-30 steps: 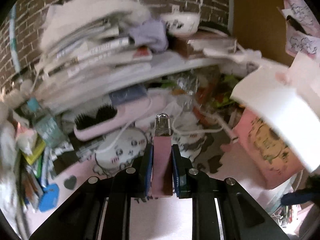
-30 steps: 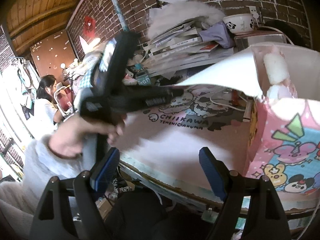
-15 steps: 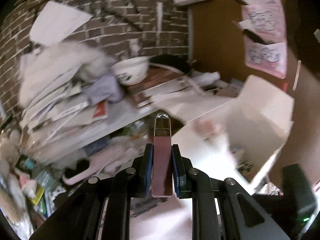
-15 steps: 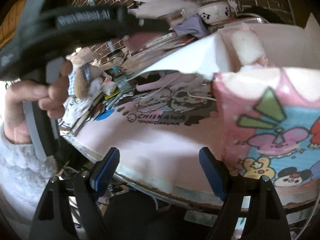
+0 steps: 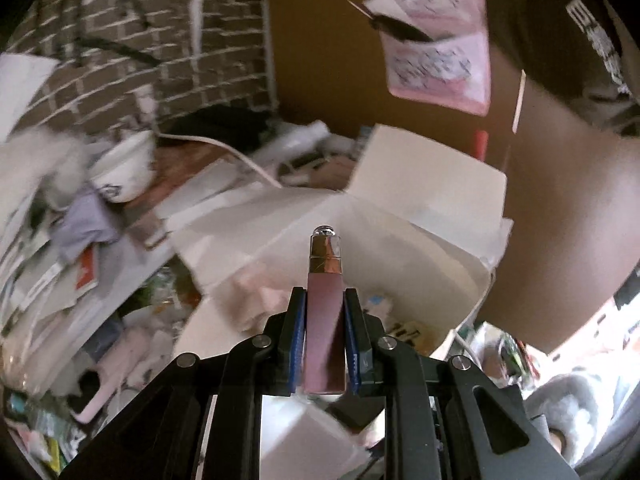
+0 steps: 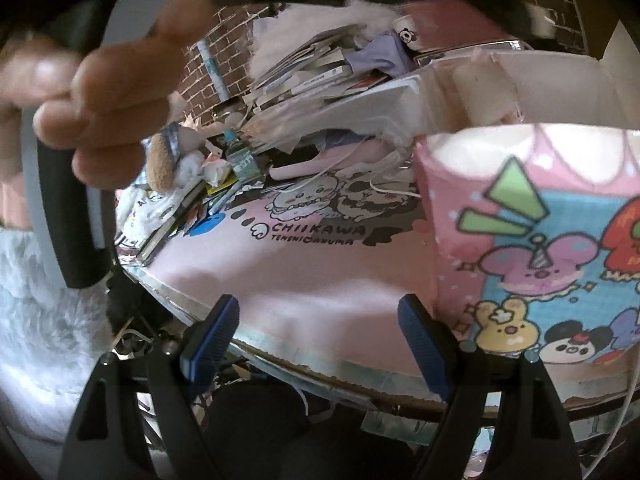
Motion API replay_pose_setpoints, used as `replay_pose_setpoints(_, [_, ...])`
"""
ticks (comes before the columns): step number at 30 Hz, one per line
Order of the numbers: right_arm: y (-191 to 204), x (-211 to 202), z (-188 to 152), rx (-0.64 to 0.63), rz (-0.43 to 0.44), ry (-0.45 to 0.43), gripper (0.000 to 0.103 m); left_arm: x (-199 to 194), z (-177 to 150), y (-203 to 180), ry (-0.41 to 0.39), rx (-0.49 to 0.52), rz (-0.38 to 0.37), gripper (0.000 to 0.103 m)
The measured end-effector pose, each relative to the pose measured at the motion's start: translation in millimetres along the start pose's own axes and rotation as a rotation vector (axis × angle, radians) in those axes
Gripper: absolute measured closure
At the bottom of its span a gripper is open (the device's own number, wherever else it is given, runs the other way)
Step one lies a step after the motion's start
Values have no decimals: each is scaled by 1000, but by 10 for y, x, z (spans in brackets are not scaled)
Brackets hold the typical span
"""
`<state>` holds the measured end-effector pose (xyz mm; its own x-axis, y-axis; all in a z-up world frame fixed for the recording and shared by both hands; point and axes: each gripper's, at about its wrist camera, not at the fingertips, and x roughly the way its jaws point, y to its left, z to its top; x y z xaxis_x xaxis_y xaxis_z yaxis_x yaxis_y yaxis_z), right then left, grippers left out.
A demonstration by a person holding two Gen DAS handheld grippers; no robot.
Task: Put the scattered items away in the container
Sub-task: 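Carry the lip-gloss tube into the white box and open the left tool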
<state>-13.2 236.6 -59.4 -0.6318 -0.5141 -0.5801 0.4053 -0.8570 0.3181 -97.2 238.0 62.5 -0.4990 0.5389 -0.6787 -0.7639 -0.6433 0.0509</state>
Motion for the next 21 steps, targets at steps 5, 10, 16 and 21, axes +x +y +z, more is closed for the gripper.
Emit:
replay_pose_setpoints(5, [1, -12, 5, -1, 8, 1, 23, 230, 38, -149, 98, 58, -10, 90])
replay_pose_setpoints(10, [-9, -28, 10, 2, 9, 0, 23, 356, 19, -200, 170, 94, -12, 90])
replay_pose_setpoints(16, [-17, -31, 0, 10, 20, 10, 23, 495, -1, -212, 253, 118, -33, 90])
replay_pose_setpoints(21, [-12, -66, 0, 14, 13, -10, 23, 518, 25, -189, 263, 114, -49, 90])
